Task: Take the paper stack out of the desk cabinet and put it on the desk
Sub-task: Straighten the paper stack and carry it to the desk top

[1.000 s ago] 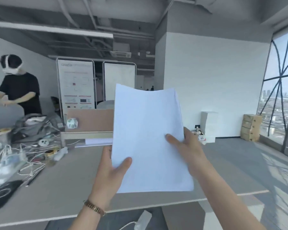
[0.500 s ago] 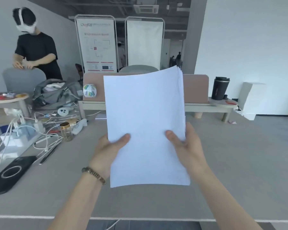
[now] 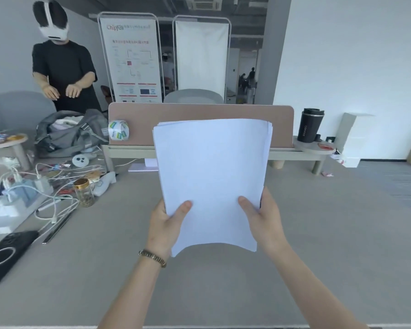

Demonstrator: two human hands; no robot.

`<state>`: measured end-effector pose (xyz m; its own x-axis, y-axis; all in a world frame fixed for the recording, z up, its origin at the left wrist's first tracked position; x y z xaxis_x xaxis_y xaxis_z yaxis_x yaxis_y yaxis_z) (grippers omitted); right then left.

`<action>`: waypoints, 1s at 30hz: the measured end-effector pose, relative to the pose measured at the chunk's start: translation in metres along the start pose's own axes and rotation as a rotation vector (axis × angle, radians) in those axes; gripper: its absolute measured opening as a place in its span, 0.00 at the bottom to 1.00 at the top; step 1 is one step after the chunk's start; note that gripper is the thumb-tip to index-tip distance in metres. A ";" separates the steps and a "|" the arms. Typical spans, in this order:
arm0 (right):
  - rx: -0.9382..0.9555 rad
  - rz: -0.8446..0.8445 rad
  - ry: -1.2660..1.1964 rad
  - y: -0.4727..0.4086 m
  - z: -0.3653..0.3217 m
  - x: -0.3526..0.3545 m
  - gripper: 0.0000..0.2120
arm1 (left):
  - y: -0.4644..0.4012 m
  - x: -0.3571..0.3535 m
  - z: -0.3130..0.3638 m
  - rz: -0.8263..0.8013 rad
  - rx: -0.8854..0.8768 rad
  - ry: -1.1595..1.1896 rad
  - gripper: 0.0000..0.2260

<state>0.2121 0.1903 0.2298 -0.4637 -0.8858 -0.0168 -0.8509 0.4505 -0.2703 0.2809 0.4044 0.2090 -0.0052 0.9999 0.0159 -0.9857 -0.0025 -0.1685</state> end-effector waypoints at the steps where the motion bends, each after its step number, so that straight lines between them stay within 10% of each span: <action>1: -0.002 -0.001 -0.006 -0.001 0.002 0.002 0.13 | 0.000 -0.003 -0.001 0.001 0.001 0.000 0.06; 19: 0.064 0.027 -0.170 -0.021 -0.010 0.013 0.14 | 0.000 -0.013 -0.010 -0.082 0.013 0.047 0.18; 30: 0.012 0.139 -0.254 -0.010 0.019 0.008 0.10 | -0.001 -0.024 -0.011 -0.002 0.012 0.051 0.06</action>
<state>0.2215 0.1771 0.2138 -0.4977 -0.8159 -0.2942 -0.7799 0.5694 -0.2599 0.2841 0.3806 0.1977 0.0055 0.9994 -0.0338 -0.9876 0.0001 -0.1570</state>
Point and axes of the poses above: each hand's wrist, its own y-axis away from the middle knuckle, its own x-axis out of the back of the hand, z = x × y, the point moved 5 cm from there along -y, towards the middle knuckle, and after that the axes turned 9 degrees about -y, right-handed, at the moved point
